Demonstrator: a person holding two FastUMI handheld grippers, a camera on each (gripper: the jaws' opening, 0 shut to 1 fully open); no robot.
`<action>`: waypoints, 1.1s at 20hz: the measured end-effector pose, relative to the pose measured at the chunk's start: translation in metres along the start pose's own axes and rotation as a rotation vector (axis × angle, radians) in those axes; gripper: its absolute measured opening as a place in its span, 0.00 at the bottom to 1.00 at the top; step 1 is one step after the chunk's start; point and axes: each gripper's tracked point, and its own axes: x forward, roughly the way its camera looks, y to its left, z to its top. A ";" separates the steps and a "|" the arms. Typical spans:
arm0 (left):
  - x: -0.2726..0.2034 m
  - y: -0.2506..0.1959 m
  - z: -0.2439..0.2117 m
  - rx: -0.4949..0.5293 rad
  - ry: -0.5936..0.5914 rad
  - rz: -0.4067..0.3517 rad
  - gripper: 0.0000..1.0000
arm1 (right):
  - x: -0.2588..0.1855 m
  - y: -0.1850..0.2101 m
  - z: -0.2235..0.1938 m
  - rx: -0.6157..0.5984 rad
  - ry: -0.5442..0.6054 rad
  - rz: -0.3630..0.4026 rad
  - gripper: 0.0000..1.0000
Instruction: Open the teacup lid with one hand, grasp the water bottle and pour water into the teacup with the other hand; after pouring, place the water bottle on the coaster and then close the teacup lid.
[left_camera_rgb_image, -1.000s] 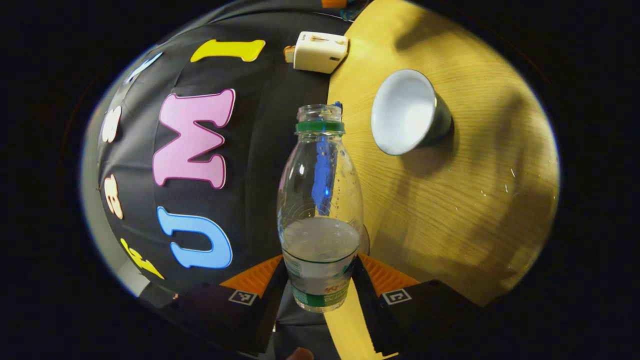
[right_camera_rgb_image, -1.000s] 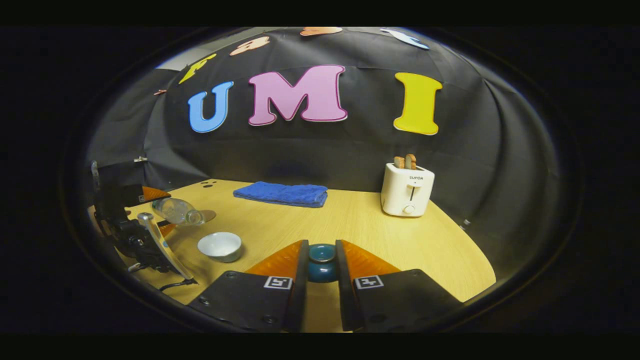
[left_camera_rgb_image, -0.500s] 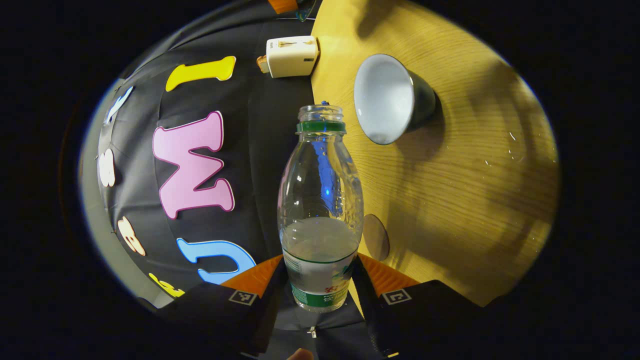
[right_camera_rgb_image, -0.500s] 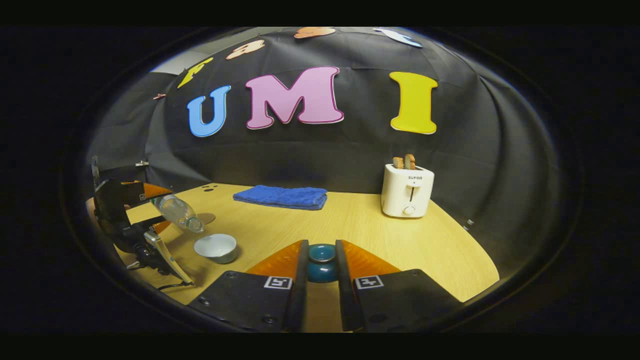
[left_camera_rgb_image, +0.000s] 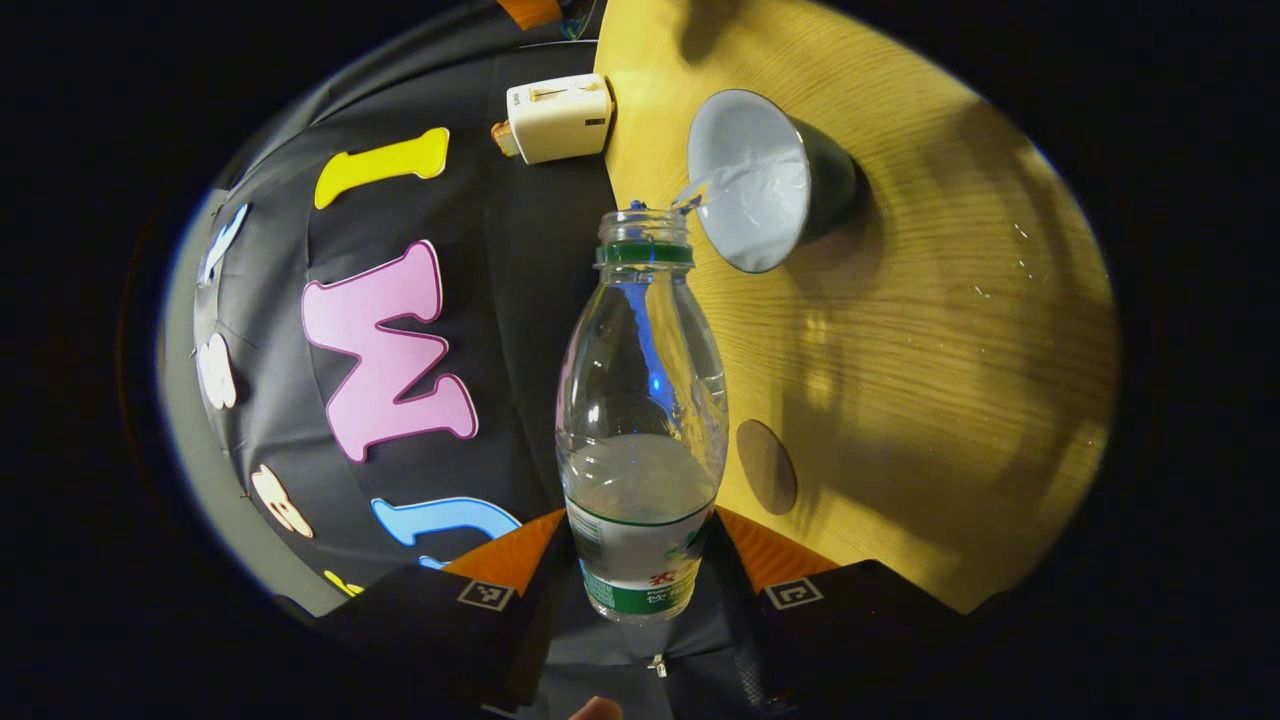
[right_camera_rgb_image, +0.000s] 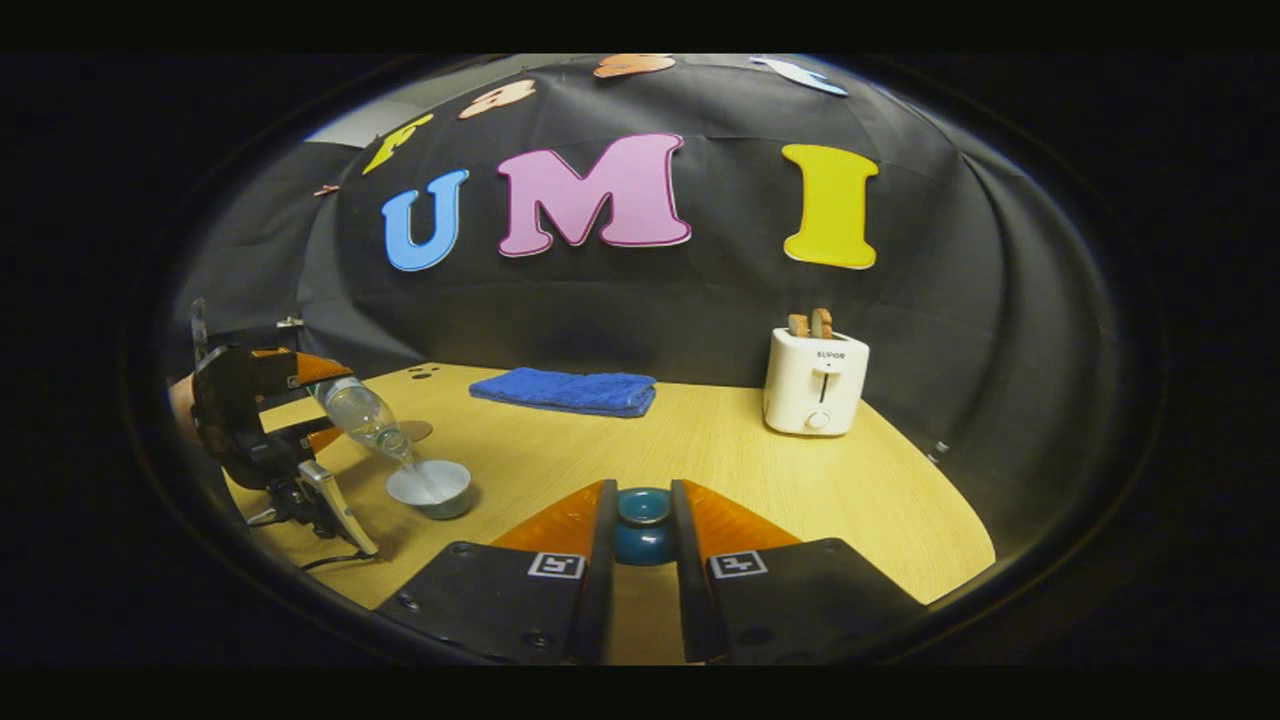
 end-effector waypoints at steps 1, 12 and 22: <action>0.000 0.001 -0.001 0.006 0.000 0.003 0.76 | 0.001 0.000 0.000 0.000 -0.001 -0.001 0.30; 0.009 0.016 -0.015 0.096 -0.005 0.072 0.76 | -0.001 0.001 -0.004 -0.008 0.000 -0.003 0.30; 0.012 0.049 -0.004 0.197 -0.099 0.227 0.75 | -0.005 -0.001 -0.008 -0.009 0.006 -0.017 0.30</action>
